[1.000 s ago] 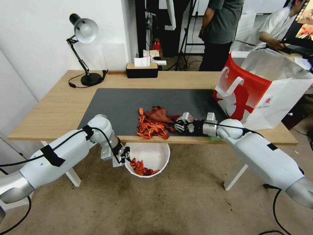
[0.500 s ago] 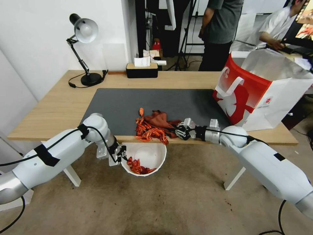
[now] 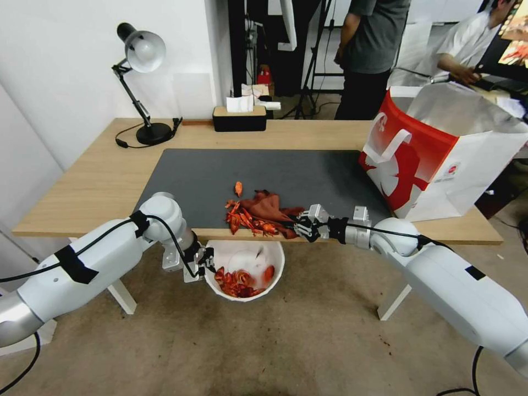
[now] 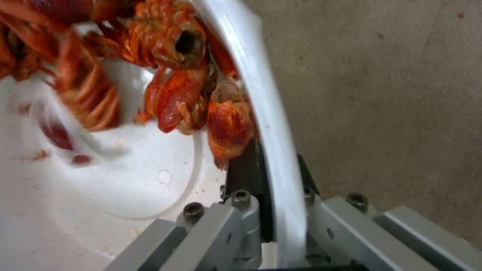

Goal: Sweep shrimp from table into container with towel, then put container into takeout bag.

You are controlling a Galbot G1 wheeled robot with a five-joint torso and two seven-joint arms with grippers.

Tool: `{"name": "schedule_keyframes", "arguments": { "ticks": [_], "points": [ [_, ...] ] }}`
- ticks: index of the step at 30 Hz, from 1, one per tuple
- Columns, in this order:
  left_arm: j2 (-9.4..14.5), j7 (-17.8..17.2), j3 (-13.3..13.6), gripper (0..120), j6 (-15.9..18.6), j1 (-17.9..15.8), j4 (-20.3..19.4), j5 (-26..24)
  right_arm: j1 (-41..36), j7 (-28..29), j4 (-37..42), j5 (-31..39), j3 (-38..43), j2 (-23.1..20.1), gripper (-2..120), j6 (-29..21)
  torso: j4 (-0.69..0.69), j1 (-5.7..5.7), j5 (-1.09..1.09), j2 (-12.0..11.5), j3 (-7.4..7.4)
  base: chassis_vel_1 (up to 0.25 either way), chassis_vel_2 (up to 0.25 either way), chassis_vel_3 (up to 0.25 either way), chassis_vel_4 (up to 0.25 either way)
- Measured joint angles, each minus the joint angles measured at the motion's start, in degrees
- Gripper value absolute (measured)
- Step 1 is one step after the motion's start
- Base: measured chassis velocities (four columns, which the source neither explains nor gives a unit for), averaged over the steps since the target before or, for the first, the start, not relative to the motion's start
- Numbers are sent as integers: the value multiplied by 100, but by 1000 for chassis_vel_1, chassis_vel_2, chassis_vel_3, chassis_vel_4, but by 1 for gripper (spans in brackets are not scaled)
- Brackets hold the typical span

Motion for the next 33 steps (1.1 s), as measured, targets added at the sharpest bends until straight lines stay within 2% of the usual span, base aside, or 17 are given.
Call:
{"name": "schedule_keyframes", "arguments": {
  "ticks": [26,33],
  "points": [
    [-1,16,2,0,22,9,3,1,-1119,51,1221,-155,484,-349,5,-56,0,0,0,0,0,0,0,0,0],
    [86,17,-19,0,25,20,-19,0,-1445,30,1570,-164,742,-424,5,-94,0,0,0,0,0,0,0,0,0]
  ]
}}
